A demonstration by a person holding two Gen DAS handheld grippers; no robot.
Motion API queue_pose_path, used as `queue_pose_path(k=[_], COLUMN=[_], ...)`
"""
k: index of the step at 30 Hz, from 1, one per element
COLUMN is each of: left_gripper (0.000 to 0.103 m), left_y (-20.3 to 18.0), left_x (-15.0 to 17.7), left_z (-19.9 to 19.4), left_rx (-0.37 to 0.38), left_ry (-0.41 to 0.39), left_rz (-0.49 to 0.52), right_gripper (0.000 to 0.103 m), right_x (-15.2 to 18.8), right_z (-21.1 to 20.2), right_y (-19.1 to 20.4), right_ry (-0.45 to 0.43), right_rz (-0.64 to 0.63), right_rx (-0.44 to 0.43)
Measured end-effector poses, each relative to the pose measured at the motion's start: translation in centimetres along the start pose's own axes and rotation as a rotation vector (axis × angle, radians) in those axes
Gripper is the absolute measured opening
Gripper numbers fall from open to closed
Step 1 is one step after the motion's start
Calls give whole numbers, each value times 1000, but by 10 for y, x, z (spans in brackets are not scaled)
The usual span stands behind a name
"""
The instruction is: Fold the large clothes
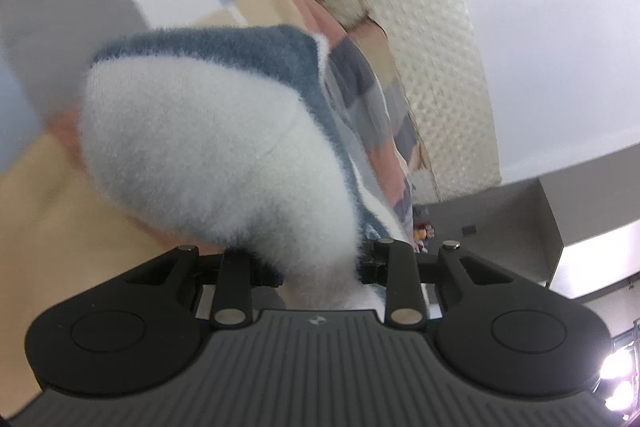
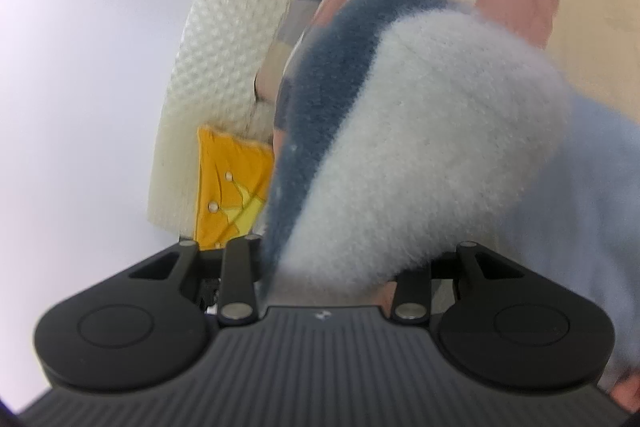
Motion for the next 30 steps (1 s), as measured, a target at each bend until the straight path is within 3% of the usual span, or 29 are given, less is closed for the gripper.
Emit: queue_pose_path(k=[8,16,20,25,30], left_gripper=[34,34,34,34,34], left_y=[-76,-141,-151,-140,-105], left_x=[0,-8,-12,-19,-7], left_z=[107,250,317,386,417], left_rx=[-12,22,38,40,72], left_ry=[57,78,102,136,170], left_rz=[40,150,180,221,308], right_gripper=[43,43,43,43,43], right_x=[-90,-190,-228,-249,-249], right_z=[40,110,144,178,195], right_y=[0,0,-15,-49,-90], right_ry=[-60,-134,-173,-185,-218], right_rz=[15,-85,-102,-76,-68], right_rx=[39,81,83,86,87])
Point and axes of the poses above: each gripper's, at about its wrist camera, not at the fingertips, and z roughly the way its jaws point, y to its left, x to its underside, the point moved 4 cm from there along z, roughly the way its jaws point
